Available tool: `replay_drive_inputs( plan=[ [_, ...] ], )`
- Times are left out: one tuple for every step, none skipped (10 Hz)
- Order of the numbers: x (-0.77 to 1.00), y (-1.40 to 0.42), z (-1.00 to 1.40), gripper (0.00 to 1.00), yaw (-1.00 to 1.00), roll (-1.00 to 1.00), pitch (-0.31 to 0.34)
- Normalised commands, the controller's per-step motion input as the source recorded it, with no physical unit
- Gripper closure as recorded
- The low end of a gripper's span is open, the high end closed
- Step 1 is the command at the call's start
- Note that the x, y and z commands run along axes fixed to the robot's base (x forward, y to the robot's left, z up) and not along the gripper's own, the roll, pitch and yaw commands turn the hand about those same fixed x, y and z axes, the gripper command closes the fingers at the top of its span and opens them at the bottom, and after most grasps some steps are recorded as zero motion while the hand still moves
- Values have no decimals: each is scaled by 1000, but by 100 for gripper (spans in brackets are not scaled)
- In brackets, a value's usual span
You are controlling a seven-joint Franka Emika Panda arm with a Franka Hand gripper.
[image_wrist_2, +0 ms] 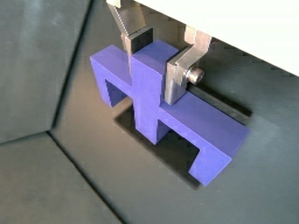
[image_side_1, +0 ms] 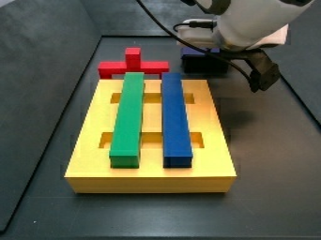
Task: Pick up the purple object. Move up. Place the purple object on the fixture. Regrasp the purple object. Move to above the board. Insert the purple object.
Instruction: Move to above the board.
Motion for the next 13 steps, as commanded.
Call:
replay_drive_inputs(
  plan=[
    [-46, -12, 1400, 100, -16, 18, 70],
    [-66, -25, 1400, 100, -19, -12, 76],
    [-52, -12, 1400, 100, 26, 14, 76],
    [-40, -26, 1400, 100, 35, 13, 92],
    [-39, -33, 1400, 100, 42, 7, 80],
    [-27, -29, 1400, 100, 52, -9, 73],
    [0, -17, 696, 100, 55, -10, 66],
    [26, -18, 333, 100, 63, 10, 65],
    [41, -25, 189, 100, 65, 10, 71],
    [-1043, -1400, 294, 100, 3, -1000, 99],
    [-1067, -1400, 289, 100, 4, -1000, 85],
    [-1115, -1400, 301, 100, 10, -1000, 65],
    [-1169, -1400, 269, 100, 24, -1000, 63]
  ],
)
